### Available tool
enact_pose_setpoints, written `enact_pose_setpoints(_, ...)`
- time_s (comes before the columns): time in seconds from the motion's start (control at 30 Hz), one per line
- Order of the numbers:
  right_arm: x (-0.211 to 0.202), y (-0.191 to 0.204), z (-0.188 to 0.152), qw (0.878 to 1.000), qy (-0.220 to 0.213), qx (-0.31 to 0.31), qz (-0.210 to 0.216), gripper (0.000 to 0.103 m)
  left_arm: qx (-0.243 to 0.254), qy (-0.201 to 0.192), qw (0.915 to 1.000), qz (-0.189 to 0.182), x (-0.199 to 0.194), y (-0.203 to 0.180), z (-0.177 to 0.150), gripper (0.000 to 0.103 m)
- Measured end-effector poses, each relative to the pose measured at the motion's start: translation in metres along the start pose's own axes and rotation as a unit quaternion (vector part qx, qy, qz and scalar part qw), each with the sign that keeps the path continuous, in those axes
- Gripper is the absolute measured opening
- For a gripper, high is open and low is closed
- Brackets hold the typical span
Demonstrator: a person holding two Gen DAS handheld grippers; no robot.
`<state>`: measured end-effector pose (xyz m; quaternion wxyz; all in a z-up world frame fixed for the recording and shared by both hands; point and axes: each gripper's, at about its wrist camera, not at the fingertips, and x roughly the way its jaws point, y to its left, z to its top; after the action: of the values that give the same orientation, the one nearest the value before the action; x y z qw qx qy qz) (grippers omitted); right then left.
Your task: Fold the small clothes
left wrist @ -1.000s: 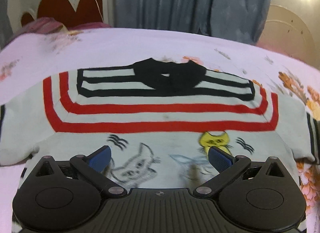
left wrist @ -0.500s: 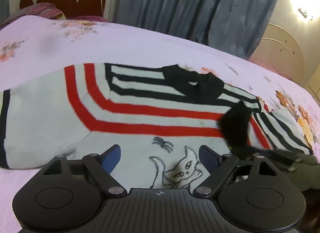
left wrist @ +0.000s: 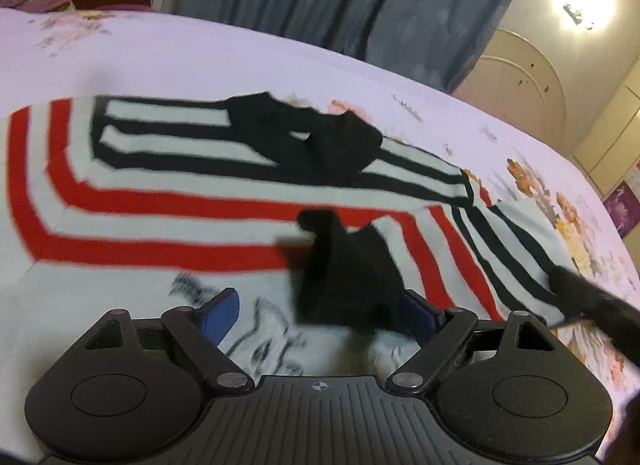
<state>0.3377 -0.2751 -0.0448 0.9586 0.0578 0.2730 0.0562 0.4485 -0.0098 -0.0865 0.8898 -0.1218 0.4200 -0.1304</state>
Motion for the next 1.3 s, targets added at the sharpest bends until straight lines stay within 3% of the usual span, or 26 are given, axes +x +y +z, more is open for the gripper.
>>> enact_pose_setpoints(0.03,-0.004,-0.01,0.002,1.0,-0.01,0.012,-0.015,0.019,0.005,-0.003,1.0,0.0,0.005,-0.004,0.003,0.083)
enact_pose_setpoints(0.07,-0.009,-0.02,0.002,0.999,-0.018,0.024,-0.031,0.019,0.008,-0.004,1.0,-0.001,0.008,-0.007,0.005,0.064)
enact_pose_setpoints(0.1,-0.013,-0.031,0.003,0.998,-0.024,0.04,-0.049,0.018,0.012,-0.004,0.9999,-0.003,0.012,-0.01,0.007,0.052)
enact_pose_setpoints(0.17,-0.019,-0.052,0.003,0.993,-0.031,0.074,-0.084,0.018,0.021,-0.002,0.9998,0.001,0.019,-0.014,0.011,0.011)
enact_pose_setpoints(0.2,-0.02,-0.063,0.003,0.99,-0.03,0.093,-0.101,0.018,0.022,-0.003,0.9998,-0.003,0.018,-0.014,0.014,0.004)
enact_pose_setpoints(0.3,-0.019,-0.091,-0.002,0.982,-0.014,0.143,-0.124,0.018,0.034,-0.038,0.9987,0.002,-0.001,-0.011,0.023,0.004)
enact_pose_setpoints(0.4,-0.017,-0.101,-0.005,0.978,-0.006,0.167,-0.124,0.019,0.027,-0.079,0.9959,0.035,-0.03,0.015,0.029,0.004)
enact_pose_setpoints(0.47,-0.012,-0.101,-0.007,0.98,0.002,0.167,-0.113,0.019,0.037,-0.069,0.995,0.061,-0.03,0.032,0.027,0.004)
enact_pose_setpoints(0.53,-0.007,-0.099,-0.01,0.982,0.011,0.162,-0.098,0.021,0.026,-0.048,0.997,0.055,-0.023,0.043,0.023,0.004)
enact_pose_setpoints(0.63,0.002,-0.094,-0.009,0.984,0.022,0.155,-0.082,0.027,0.043,-0.045,0.9948,0.08,-0.018,0.037,0.018,0.005)
enact_pose_setpoints(0.67,0.005,-0.094,-0.007,0.985,0.022,0.153,-0.079,0.029,0.048,-0.047,0.9933,0.094,-0.017,0.035,0.016,0.019)
enact_pose_setpoints(0.7,0.008,-0.095,-0.003,0.986,0.021,0.151,-0.074,0.037,0.054,-0.053,0.9916,0.105,-0.019,0.034,0.015,0.031)
enact_pose_setpoints(0.73,0.012,-0.098,0.002,0.986,0.019,0.15,-0.068,0.05,0.058,-0.065,0.9896,0.114,-0.023,0.032,0.012,0.058)
enact_pose_setpoints(0.77,0.017,-0.102,0.009,0.987,0.016,0.15,-0.062,0.055,0.06,-0.073,0.989,0.114,-0.023,0.033,0.013,0.067)
enact_pose_setpoints(0.87,0.041,-0.119,0.03,0.986,0.007,0.165,-0.033,0.055,0.048,-0.066,0.9922,0.094,-0.019,0.039,0.02,0.066)
enact_pose_setpoints(0.93,0.059,-0.134,0.039,0.982,0.008,0.186,-0.012,0.048,0.041,-0.058,0.9941,0.082,-0.012,0.041,0.025,0.062)
enact_pose_setpoints(1.03,0.09,-0.157,0.044,0.974,0.025,0.223,0.008,0.043,0.023,-0.032,0.9972,0.063,0.006,0.044,0.025,0.012)
enact_pose_setpoints(1.07,0.098,-0.162,0.044,0.972,0.034,0.232,0.015,0.042,0.02,-0.036,0.9975,0.057,0.009,0.044,0.023,0.007)
enact_pose_setpoints(1.2,0.111,-0.163,0.042,0.97,0.055,0.235,0.036,0.038,0.03,-0.088,0.9922,0.082,-0.014,0.045,0.021,0.007)
enact_pose_setpoints(1.3,0.114,-0.154,0.04,0.974,0.064,0.213,0.047,0.038,0.04,-0.073,0.9921,0.094,-0.009,0.052,0.02,0.007)
